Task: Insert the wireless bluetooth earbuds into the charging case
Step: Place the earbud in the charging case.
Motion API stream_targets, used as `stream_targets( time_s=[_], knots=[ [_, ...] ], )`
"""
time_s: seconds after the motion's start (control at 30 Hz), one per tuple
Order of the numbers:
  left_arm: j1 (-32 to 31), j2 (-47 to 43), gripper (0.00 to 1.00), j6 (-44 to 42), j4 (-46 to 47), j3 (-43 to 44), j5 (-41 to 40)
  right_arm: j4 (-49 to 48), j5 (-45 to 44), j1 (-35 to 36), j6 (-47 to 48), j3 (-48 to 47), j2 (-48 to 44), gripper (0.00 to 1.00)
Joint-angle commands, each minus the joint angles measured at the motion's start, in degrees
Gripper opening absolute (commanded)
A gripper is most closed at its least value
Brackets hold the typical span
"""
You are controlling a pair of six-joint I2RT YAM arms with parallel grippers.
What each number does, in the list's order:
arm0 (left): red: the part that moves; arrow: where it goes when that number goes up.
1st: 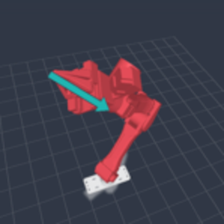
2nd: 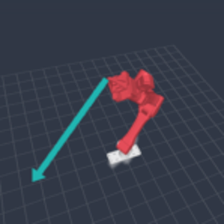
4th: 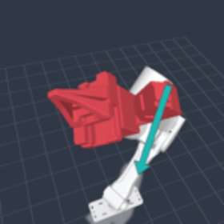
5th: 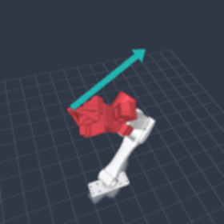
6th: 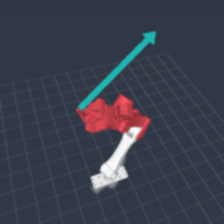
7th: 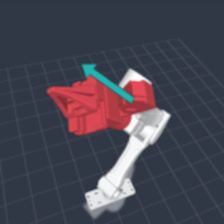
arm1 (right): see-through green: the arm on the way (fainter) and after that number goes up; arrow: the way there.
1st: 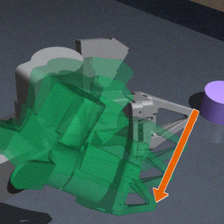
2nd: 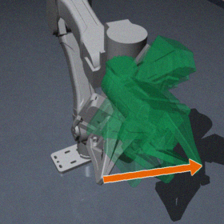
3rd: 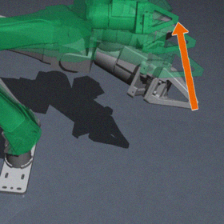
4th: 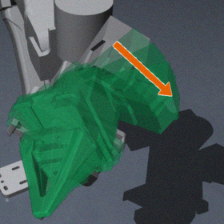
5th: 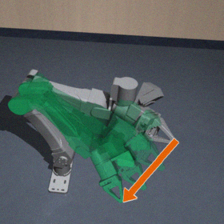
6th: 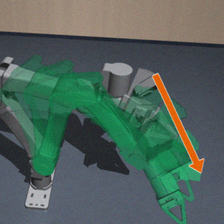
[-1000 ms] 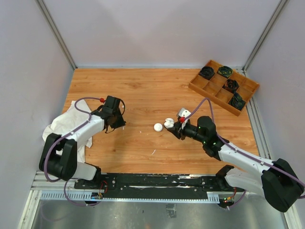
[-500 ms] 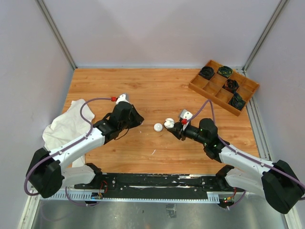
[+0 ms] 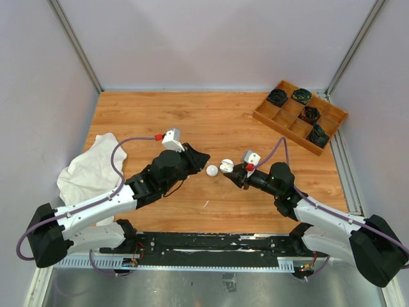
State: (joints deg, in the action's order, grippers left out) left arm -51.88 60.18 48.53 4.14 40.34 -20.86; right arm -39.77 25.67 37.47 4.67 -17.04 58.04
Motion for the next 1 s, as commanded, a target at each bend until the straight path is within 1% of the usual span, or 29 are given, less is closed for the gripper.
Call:
stream_targets(
  time_s=[0.0, 0.2, 0.4, 0.67, 0.97],
  knots=[
    [-4.1, -0.1, 0.17, -0.2, 8.9, -1.7, -5.7, -4.4, 1.3, -0.6, 1.4, 1.1, -1.0, 0.05],
    [-9.3, 1.2, 0.17, -4.2, 12.7, -1.1, -10.9, -4.3, 0.4, -0.5, 1.3, 1.5, -1.7, 0.05],
    [-12.3, 4.0, 0.17, -5.7, 18.7, -2.1, -12.7, -4.7, 0.2, -0.6, 0.8, 1.8, -2.6, 0.05],
    [-13.5, 7.9, 0.17, -6.4, 24.9, -2.8, -13.6, -4.9, -0.1, -0.6, 0.7, 2.1, -3.3, 0.05],
    [-14.1, 10.7, 0.17, -6.5, 27.1, -3.0, -14.4, -5.1, -0.6, -0.6, 0.4, 2.4, -4.0, 0.05]
  ],
)
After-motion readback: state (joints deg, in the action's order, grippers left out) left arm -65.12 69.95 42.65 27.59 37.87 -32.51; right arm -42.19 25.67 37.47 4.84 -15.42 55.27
